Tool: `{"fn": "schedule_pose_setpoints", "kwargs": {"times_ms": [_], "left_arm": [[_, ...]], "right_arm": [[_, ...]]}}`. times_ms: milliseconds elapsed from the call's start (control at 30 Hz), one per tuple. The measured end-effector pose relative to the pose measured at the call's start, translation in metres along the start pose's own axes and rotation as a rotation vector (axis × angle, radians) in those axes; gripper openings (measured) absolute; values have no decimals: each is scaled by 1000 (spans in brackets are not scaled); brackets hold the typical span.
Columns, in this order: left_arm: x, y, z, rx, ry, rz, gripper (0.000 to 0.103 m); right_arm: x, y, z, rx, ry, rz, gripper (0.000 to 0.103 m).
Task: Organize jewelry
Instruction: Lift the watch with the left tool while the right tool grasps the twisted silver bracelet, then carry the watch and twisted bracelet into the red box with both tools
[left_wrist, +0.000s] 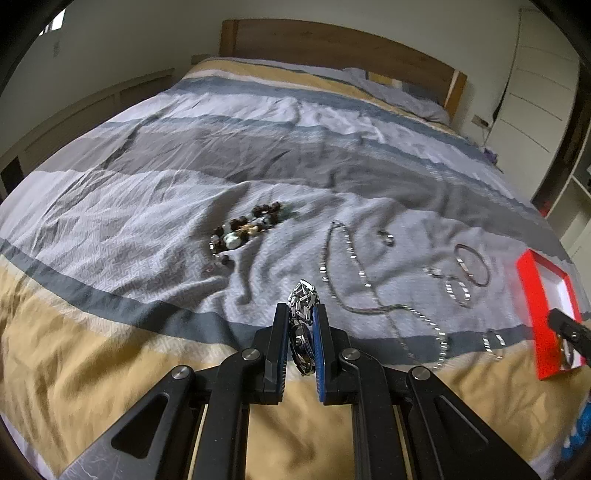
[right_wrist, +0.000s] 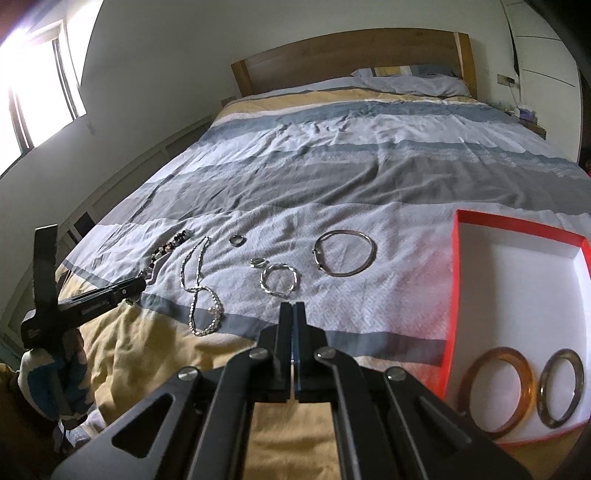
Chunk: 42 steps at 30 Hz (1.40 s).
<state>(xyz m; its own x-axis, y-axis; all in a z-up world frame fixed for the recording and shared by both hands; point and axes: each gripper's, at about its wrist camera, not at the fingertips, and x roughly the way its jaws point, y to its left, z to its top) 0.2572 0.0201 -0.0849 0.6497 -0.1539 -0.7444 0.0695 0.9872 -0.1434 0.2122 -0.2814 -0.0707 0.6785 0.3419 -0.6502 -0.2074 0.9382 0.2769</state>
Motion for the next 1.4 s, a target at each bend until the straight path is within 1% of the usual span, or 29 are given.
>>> {"fn": "schedule_pose_setpoints", "kwargs": {"times_ms": [133,200,467,567,667,733,800,1000,1067,1100,1133,1167,1300,1400], "left_arm": [[-9,-7,-2,2,-10,-18,12],[-11,-10,-2,4,-11,-24,12],[-8,-16,-3,0,-9,-44,12],[-7,-18,-4,0,-6,-47,12],[-8,-20,-5,3,-3,-50,12],[-9,-21,-5,5,-5,-51,12],[-11,-21,-4,5,-7,-52,12],[-11,-25,-4,9,-2,-58,12],[-13,-28,-4,11,-1,-64,12],[-14,-30,-4,13,-1,-66,12],[-16,-32,-4,14,-2,-69,12],[-18,-34,-3,16,-3,-73,12],[-28,-49,0,41,-7,-88,12],[-34,-66,2,63,-10,-108,12]], "right_arm": [[13,-4,-8,30,49,1,0],[23,-10,-14,52,75,-4,2],[57,-22,-22,92,149,-11,3],[67,-20,-25,86,174,-15,8],[67,-19,-24,84,173,-16,14],[65,-16,-24,76,165,-18,23],[64,-14,-23,62,159,-31,24],[81,-16,-24,61,214,-45,24],[86,-17,-23,71,220,-41,22],[86,-17,-23,70,218,-43,17],[85,-18,-22,68,214,-50,7],[83,-19,-22,74,209,-49,5],[64,-18,-21,72,158,-51,5],[39,-20,-14,76,101,-51,5]]}}
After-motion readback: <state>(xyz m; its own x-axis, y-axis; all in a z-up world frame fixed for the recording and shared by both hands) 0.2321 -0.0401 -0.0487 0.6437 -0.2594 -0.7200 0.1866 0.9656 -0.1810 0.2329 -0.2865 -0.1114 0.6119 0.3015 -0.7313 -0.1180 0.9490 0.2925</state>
